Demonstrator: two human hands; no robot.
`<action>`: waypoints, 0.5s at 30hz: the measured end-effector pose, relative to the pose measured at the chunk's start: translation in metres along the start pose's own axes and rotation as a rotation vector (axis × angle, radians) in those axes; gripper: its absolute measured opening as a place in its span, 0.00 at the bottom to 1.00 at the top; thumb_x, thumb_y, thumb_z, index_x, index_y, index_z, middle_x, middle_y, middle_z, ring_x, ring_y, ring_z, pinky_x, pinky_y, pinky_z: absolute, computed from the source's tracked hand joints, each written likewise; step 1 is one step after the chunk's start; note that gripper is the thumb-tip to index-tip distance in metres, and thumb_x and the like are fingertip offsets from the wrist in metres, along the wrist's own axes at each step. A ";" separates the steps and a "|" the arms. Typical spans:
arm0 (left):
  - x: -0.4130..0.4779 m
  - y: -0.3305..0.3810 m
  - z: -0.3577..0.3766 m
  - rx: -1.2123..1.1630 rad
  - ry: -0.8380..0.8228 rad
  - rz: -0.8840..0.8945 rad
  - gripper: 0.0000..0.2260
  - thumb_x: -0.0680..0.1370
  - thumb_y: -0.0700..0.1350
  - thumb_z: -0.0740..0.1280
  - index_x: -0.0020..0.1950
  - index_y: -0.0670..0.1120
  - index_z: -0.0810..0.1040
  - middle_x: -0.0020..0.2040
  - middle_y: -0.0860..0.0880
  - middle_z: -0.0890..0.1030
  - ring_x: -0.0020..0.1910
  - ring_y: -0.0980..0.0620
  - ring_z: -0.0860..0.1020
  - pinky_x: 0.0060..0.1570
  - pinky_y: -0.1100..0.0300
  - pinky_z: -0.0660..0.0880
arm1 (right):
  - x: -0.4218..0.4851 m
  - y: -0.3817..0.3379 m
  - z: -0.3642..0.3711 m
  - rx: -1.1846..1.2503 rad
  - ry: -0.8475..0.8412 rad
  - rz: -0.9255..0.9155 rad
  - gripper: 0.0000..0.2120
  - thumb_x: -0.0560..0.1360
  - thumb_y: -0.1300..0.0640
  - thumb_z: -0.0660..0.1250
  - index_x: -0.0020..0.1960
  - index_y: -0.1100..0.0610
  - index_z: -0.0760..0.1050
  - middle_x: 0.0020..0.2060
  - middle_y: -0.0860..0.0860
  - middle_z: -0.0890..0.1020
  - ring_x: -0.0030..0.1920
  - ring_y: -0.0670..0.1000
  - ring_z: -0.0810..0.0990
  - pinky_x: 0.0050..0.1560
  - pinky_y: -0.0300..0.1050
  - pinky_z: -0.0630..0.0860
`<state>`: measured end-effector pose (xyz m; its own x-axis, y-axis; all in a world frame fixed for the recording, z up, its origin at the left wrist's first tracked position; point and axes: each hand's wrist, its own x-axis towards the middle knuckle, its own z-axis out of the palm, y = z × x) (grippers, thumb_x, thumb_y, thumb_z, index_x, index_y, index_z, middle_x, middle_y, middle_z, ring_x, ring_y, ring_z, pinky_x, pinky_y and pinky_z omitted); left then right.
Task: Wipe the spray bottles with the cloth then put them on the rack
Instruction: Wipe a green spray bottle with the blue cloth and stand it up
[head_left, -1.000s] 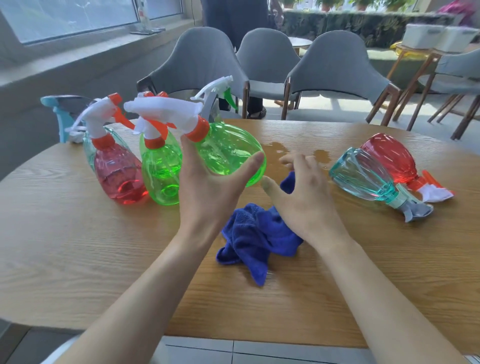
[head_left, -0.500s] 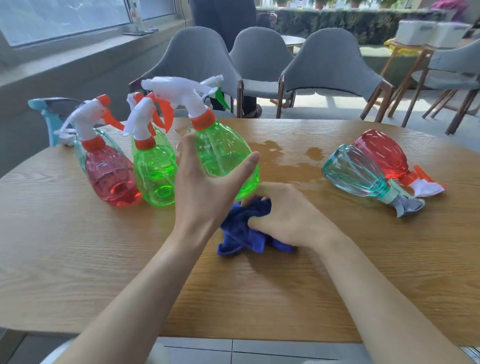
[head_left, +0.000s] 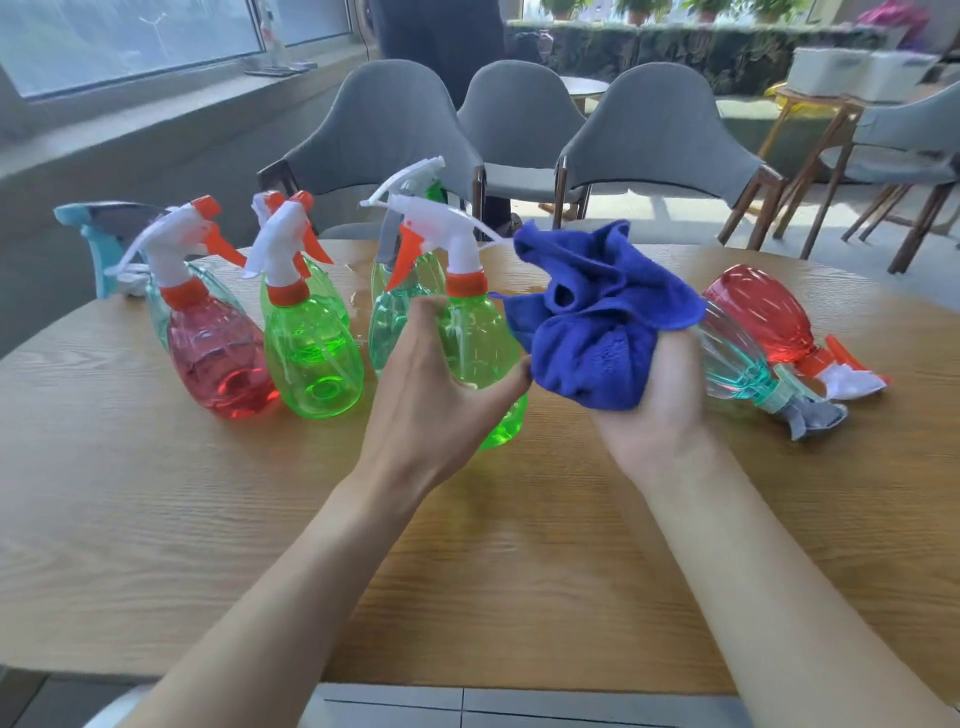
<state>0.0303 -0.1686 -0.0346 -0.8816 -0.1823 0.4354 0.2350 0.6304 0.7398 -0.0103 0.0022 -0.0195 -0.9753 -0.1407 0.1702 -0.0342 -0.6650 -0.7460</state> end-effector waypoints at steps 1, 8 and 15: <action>0.000 -0.001 0.002 -0.008 -0.021 -0.004 0.31 0.72 0.63 0.77 0.67 0.51 0.69 0.55 0.53 0.80 0.51 0.52 0.77 0.48 0.58 0.69 | -0.002 0.004 0.005 -0.097 -0.002 -0.042 0.16 0.80 0.52 0.65 0.61 0.62 0.79 0.53 0.58 0.84 0.51 0.56 0.82 0.56 0.54 0.78; -0.006 -0.002 0.012 0.011 -0.082 0.288 0.12 0.76 0.46 0.71 0.59 0.53 0.80 0.53 0.62 0.79 0.52 0.60 0.78 0.51 0.62 0.76 | -0.015 0.008 0.024 -0.974 -0.062 -0.094 0.27 0.69 0.46 0.84 0.65 0.48 0.80 0.53 0.41 0.87 0.55 0.38 0.84 0.55 0.35 0.78; -0.006 0.002 0.022 0.188 -0.083 0.240 0.19 0.72 0.48 0.77 0.57 0.48 0.72 0.47 0.55 0.76 0.48 0.45 0.78 0.43 0.52 0.72 | -0.015 0.007 0.024 -0.822 0.118 -0.149 0.05 0.80 0.50 0.75 0.47 0.50 0.83 0.35 0.39 0.85 0.38 0.40 0.83 0.42 0.35 0.76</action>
<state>0.0270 -0.1496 -0.0477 -0.8425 0.0456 0.5368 0.3669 0.7781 0.5098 0.0093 -0.0181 -0.0115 -0.9628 0.0145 0.2699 -0.2678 0.0814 -0.9600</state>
